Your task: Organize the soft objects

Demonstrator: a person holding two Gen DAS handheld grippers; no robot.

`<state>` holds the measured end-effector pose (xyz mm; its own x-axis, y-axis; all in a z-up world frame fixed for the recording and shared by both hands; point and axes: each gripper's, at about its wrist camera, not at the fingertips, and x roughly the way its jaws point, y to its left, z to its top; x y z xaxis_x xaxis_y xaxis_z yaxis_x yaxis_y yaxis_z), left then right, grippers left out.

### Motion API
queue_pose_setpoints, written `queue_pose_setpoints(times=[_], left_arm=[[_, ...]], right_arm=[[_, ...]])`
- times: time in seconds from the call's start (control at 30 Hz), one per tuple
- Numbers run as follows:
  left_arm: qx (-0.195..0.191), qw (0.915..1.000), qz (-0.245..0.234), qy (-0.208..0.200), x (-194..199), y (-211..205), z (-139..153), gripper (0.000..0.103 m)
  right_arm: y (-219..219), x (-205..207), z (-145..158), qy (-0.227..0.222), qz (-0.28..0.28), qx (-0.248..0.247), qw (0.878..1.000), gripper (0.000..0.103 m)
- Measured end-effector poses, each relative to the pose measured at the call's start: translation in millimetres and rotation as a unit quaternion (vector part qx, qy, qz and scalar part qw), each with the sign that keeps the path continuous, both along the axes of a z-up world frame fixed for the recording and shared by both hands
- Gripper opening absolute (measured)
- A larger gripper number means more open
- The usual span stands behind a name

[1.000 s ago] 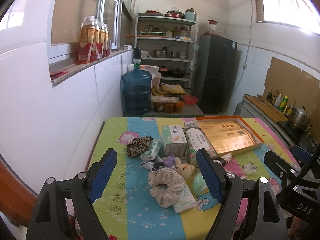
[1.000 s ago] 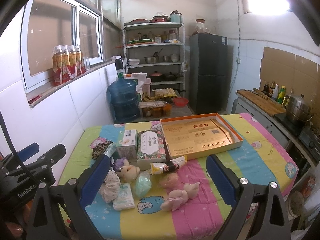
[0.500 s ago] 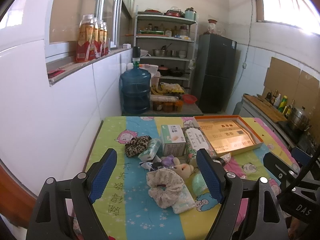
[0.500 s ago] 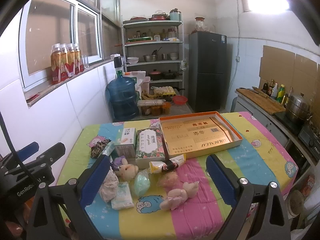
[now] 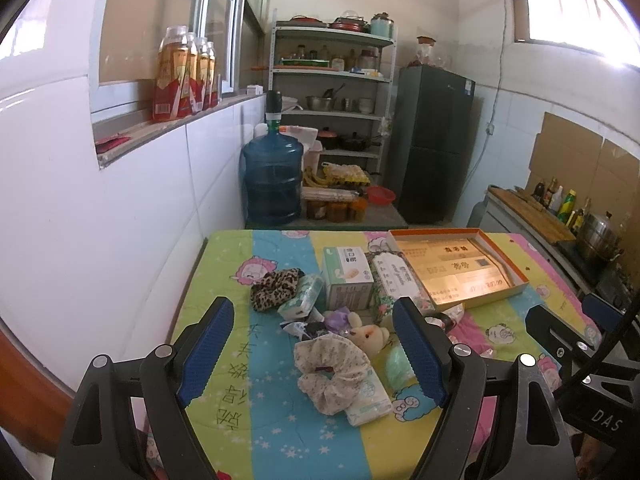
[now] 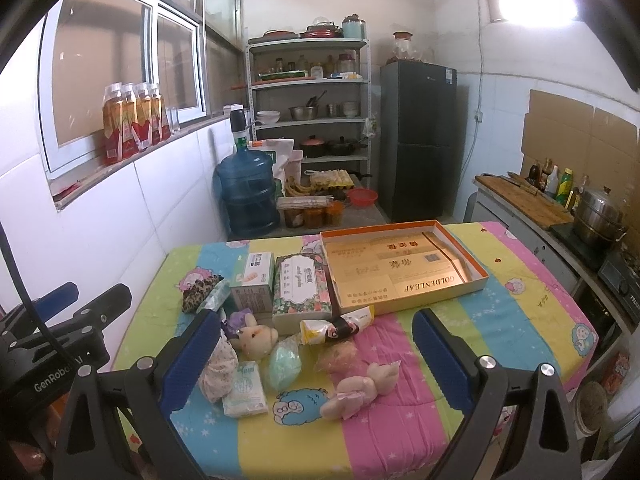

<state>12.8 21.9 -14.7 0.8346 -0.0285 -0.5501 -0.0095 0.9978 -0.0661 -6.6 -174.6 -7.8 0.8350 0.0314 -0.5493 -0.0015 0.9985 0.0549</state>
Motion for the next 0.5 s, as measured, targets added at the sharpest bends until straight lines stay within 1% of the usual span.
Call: queue_pose_setpoints(times=[0.37,0.5], left_arm=[[0.002,1.0000,0.000,0.001,0.5,-0.2,-2.5,0.082],[0.002,1.0000,0.001,0.002,0.7,-0.4,-3.5,0.082]], right_arm=[[0.7,1.3,-0.8,0.002,0.001,0.000,1.000,0.098],[-0.9,1.3,-5.3,0.003,0.004,0.003,1.000,0.098]])
